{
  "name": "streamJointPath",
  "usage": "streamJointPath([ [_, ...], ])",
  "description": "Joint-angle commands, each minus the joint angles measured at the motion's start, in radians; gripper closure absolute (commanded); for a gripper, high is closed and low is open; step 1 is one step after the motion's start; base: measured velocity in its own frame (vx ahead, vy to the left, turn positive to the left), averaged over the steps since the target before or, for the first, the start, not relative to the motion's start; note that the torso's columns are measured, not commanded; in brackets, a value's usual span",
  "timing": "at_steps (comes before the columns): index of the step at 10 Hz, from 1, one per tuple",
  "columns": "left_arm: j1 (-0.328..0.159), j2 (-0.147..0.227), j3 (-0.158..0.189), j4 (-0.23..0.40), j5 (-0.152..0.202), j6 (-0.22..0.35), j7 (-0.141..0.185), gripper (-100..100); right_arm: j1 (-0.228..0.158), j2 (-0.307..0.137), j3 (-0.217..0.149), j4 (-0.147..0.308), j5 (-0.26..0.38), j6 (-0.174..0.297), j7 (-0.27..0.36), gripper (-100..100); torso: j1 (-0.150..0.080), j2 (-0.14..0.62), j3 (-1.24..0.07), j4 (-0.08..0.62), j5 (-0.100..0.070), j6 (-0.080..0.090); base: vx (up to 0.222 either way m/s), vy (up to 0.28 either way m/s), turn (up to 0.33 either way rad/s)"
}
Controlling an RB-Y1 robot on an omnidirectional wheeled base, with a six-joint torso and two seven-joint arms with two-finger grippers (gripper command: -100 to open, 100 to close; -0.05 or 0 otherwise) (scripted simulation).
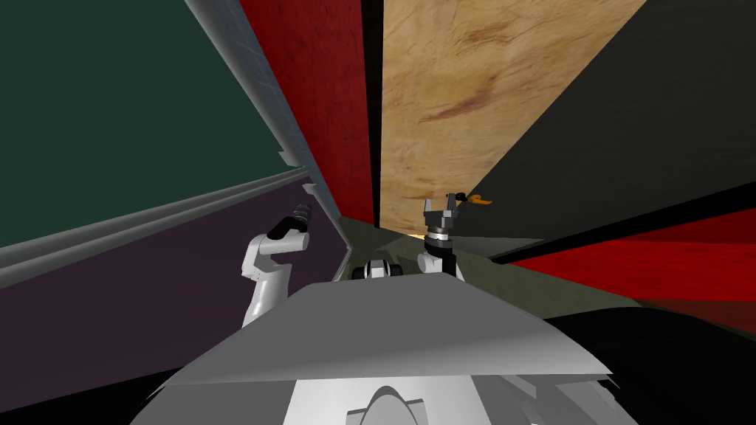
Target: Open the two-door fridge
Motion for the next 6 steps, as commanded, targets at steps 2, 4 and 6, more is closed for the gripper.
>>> streamJointPath([
  [2, -0.08, -0.005, -0.005, 0.113, -0.013, -0.006, 0.005, 100, 0.0, 0.0, 0.0, 0.0, 0.0, 0.0, 0.0, 0, -0.003, -0.019, -0.012, -0.006, -0.001, 0.001, -0.018, 0.001, 0.005],
  [4, -0.128, -0.04, -0.049, 0.161, -0.065, -0.041, 0.037, 100, 0.001, 0.0, 0.0, 0.0, 0.0, 0.0, 0.0, 0, -0.002, -0.019, -0.012, -0.006, -0.001, 0.001, -0.066, 0.021, -0.044],
  [6, -0.18, -0.04, -0.049, 0.225, -0.073, -0.041, 0.037, 100, 0.0, 0.0, 0.0, 0.0, 0.0, 0.0, 0.0, 0, 0.001, 0.0, 0.0, 0.0, 0.0, 0.0, -0.209, 0.041, -0.021],
])
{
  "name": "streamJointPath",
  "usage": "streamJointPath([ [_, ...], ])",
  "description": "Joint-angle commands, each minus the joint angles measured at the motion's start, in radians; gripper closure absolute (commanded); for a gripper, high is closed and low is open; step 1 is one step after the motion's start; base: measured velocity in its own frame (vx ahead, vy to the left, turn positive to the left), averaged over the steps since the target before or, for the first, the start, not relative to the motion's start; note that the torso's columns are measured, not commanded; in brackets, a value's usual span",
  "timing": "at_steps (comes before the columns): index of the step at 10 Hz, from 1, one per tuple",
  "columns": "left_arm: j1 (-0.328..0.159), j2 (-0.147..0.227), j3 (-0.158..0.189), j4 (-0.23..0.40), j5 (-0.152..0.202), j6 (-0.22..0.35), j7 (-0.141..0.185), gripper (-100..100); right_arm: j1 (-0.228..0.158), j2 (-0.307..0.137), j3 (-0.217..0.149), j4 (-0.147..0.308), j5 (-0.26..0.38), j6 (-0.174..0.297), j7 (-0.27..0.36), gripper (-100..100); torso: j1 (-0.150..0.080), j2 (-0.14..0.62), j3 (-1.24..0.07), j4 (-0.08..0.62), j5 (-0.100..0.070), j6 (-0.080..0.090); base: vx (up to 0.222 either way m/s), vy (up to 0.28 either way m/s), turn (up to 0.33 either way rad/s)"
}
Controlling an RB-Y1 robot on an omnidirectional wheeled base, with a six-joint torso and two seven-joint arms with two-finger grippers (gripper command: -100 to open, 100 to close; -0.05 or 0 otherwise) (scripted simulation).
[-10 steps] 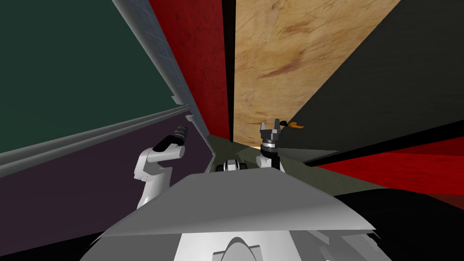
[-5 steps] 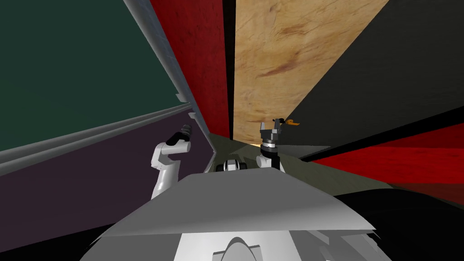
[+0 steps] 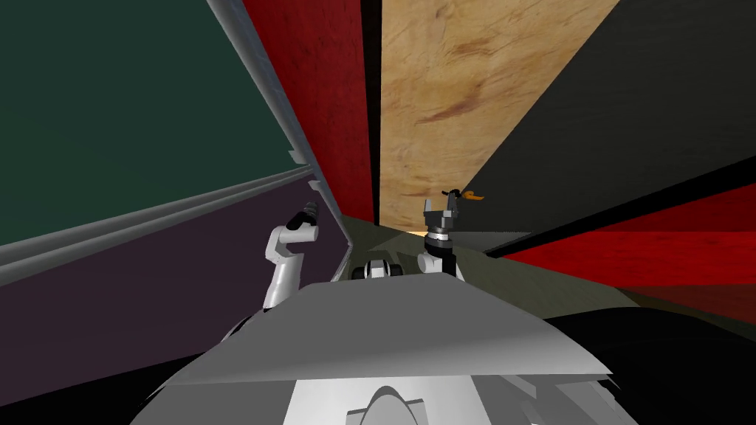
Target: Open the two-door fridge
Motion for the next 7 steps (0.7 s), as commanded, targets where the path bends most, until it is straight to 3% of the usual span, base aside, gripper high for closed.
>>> streamJointPath([
  [1, -0.075, -0.007, -0.008, 0.078, -0.016, 0.0, 0.005, 100, 0.0, 0.0, 0.0, 0.0, 0.0, 0.0, 0.0, 0, -0.003, -0.007, -0.004, -0.002, -0.001, 0.0, -0.061, 0.007, 0.012],
  [3, -0.087, -0.007, -0.008, 0.116, -0.016, 0.0, 0.005, 100, 0.001, 0.0, 0.0, 0.0, 0.0, 0.0, 0.0, 0, -0.004, -0.02, -0.013, -0.006, -0.001, 0.0, 0.006, -0.002, -0.002],
  [4, -0.128, -0.042, -0.052, 0.148, -0.066, -0.035, 0.037, 100, 0.001, 0.0, 0.0, 0.0, 0.0, 0.0, 0.0, 0, -0.003, -0.019, -0.012, -0.006, -0.001, 0.0, -0.167, 0.032, -0.075],
  [7, -0.216, -0.042, -0.052, 0.225, -0.077, -0.035, 0.037, 100, 0.0, 0.0, 0.0, 0.0, 0.0, 0.0, 0.0, 0, -0.001, -0.008, -0.005, -0.002, -0.001, 0.0, -0.152, 0.028, -0.015],
])
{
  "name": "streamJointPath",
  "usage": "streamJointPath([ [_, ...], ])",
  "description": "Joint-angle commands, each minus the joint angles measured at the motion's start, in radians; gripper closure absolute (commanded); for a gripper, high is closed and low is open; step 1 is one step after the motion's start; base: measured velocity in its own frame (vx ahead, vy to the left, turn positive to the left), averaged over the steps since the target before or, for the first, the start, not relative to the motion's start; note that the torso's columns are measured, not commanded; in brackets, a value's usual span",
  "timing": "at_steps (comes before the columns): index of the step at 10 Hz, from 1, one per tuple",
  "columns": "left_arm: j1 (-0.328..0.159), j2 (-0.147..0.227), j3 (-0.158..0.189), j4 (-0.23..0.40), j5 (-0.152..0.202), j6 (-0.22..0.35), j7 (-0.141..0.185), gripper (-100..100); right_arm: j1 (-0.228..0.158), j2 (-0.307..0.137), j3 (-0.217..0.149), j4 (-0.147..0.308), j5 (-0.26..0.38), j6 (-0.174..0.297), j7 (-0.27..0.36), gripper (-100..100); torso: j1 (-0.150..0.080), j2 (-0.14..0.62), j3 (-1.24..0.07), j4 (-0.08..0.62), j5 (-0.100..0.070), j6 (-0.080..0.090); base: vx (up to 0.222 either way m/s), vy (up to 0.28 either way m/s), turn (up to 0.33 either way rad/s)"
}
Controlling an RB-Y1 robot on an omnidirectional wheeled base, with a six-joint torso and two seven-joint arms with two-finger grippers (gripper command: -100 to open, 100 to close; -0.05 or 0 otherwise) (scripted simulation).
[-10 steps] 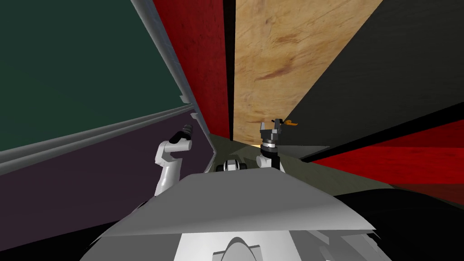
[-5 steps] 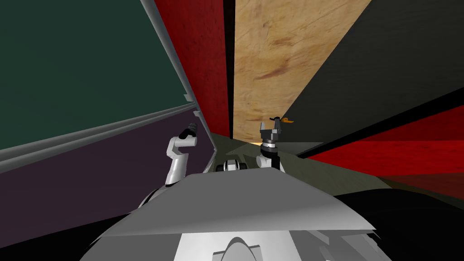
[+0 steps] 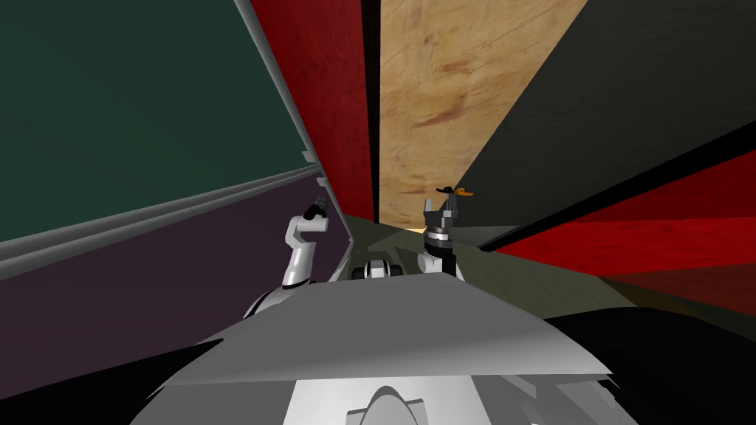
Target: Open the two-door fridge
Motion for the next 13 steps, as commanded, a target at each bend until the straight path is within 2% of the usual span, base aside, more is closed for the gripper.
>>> streamJointPath([
  [1, -0.058, -0.001, -0.001, 0.083, -0.004, -0.005, 0.001, 100, 0.0, 0.0, 0.0, 0.0, 0.0, 0.0, 0.0, 0, -0.001, -0.008, -0.005, -0.003, 0.0, 0.0, -0.013, 0.01, -0.001],
  [2, -0.058, -0.001, -0.001, 0.107, -0.004, -0.005, 0.001, 100, 0.0, 0.0, 0.0, 0.0, 0.0, 0.0, 0.0, 0, -0.002, -0.011, -0.008, -0.004, 0.0, 0.0, 0.012, -0.001, 0.001],
  [3, -0.103, -0.036, -0.045, 0.136, -0.048, -0.04, 0.033, 100, 0.001, 0.0, 0.0, 0.0, 0.0, 0.0, 0.0, 0, -0.002, -0.01, -0.007, -0.004, 0.0, 0.001, -0.154, 0.035, -0.069],
  [4, -0.123, -0.036, -0.045, 0.149, -0.065, -0.04, 0.033, 100, 0.0, 0.0, 0.0, 0.0, 0.0, 0.0, 0.0, 0, -0.001, 0.002, 0.0, -0.001, 0.0, 0.001, -0.252, 0.04, -0.062],
  [6, -0.193, -0.036, -0.045, 0.221, -0.065, -0.04, 0.033, 100, 0.0, 0.0, 0.0, 0.0, 0.0, 0.0, 0.0, 0, 0.0, 0.0, 0.0, 0.0, 0.0, 0.0, -0.115, 0.021, 0.007],
  [8, -0.196, -0.036, -0.045, 0.273, -0.065, -0.04, 0.033, 100, 0.0, 0.0, 0.0, 0.0, 0.0, 0.0, 0.0, 0, -0.002, -0.012, -0.008, -0.004, 0.0, 0.0, 0.009, -0.003, -0.001],
  [9, -0.247, -0.071, -0.089, 0.306, -0.114, -0.075, 0.065, 100, 0.001, 0.0, 0.0, 0.0, 0.0, 0.0, 0.0, 0, -0.002, -0.01, -0.007, -0.004, 0.0, 0.0, -0.159, 0.025, -0.074],
  [10, -0.269, -0.071, -0.089, 0.347, -0.126, -0.075, 0.065, 100, 0.0, 0.0, 0.0, 0.0, 0.0, 0.0, 0.0, 0, 0.0, 0.002, 0.0, -0.001, 0.0, 0.001, -0.236, 0.05, -0.06],
  [12, -0.333, -0.071, -0.089, 0.419, -0.126, -0.075, 0.065, 100, 0.0, 0.0, 0.0, 0.0, 0.0, 0.0, 0.0, 0, -0.001, 0.001, 0.0, 0.0, 0.0, 0.0, -0.121, 0.013, 0.007],
  [13, -0.333, -0.071, -0.089, 0.439, -0.126, -0.075, 0.065, 100, 0.0, 0.0, 0.0, 0.0, 0.0, 0.0, 0.0, 0, -0.002, -0.007, -0.005, -0.002, -0.001, 0.0, -0.011, 0.0, 0.002],
])
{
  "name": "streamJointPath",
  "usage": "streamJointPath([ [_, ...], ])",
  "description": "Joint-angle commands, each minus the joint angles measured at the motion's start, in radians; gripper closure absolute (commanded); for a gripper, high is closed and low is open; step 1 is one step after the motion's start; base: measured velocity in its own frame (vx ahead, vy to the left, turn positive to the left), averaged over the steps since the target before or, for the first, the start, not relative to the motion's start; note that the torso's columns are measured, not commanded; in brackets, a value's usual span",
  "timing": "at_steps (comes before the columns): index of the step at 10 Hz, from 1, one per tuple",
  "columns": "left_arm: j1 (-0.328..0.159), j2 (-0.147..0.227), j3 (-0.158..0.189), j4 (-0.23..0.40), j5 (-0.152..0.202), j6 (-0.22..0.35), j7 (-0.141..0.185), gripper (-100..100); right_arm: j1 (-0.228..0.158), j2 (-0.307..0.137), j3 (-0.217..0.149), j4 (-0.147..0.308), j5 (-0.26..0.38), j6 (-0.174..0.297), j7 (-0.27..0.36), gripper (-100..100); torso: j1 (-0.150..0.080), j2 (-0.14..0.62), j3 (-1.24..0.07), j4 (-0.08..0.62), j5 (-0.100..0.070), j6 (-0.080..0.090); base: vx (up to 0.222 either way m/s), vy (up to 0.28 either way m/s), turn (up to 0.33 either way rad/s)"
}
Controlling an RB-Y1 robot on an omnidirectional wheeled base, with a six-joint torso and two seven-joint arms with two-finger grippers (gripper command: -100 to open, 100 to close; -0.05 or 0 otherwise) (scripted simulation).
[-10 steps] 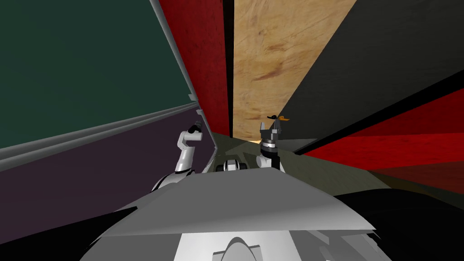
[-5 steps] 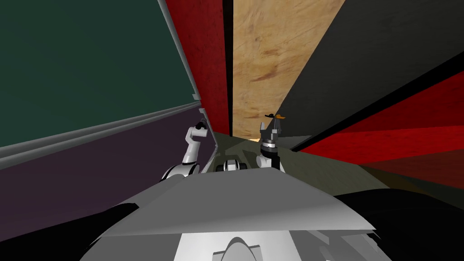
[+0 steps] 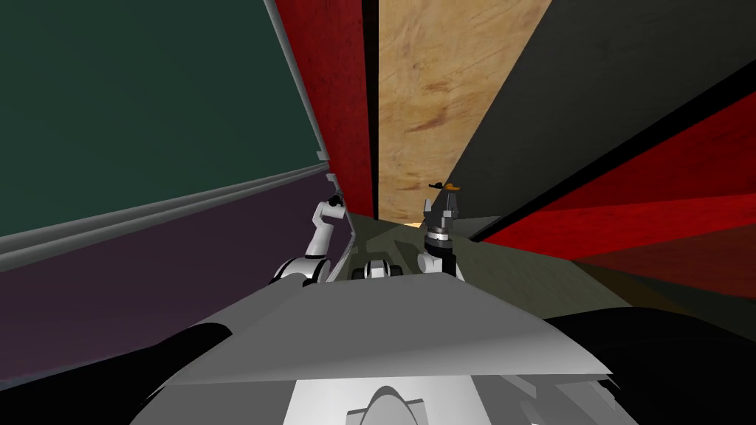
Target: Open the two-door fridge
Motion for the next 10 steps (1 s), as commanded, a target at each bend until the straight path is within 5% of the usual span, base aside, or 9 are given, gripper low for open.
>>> streamJointPath([
  [1, -0.064, -0.034, -0.044, 0.075, -0.05, -0.032, 0.031, 100, 0.0, 0.0, 0.0, 0.0, 0.0, 0.0, 0.0, 0, 0.0, -0.004, -0.003, -0.002, 0.0, 0.0, -0.172, 0.022, -0.07],
  [3, -0.12, -0.034, -0.044, 0.122, -0.06, -0.032, 0.031, 100, 0.0, 0.0, 0.0, 0.0, 0.0, 0.0, 0.0, 0, 0.003, 0.012, 0.007, 0.003, 0.001, 0.0, -0.221, 0.032, -0.033],
  [6, -0.158, -0.034, -0.044, 0.207, -0.06, -0.032, 0.031, 100, 0.0, 0.0, 0.0, 0.0, 0.0, 0.0, 0.0, 0, 0.001, -0.006, -0.004, -0.002, 0.0, 0.0, 0.002, 0.005, 0.005],
  [7, -0.208, -0.069, -0.088, 0.242, -0.106, -0.067, 0.063, 100, 0.0, 0.0, 0.0, 0.0, 0.0, 0.0, 0.0, 0, 0.001, -0.003, -0.002, -0.002, 0.0, 0.0, -0.145, 0.024, -0.067],
  [10, -0.289, -0.069, -0.088, 0.326, -0.121, -0.067, 0.063, 100, 0.0, 0.0, 0.0, 0.0, 0.0, 0.0, 0.0, 0, 0.002, 0.009, 0.006, 0.003, 0.001, 0.0, -0.156, 0.03, -0.019],
])
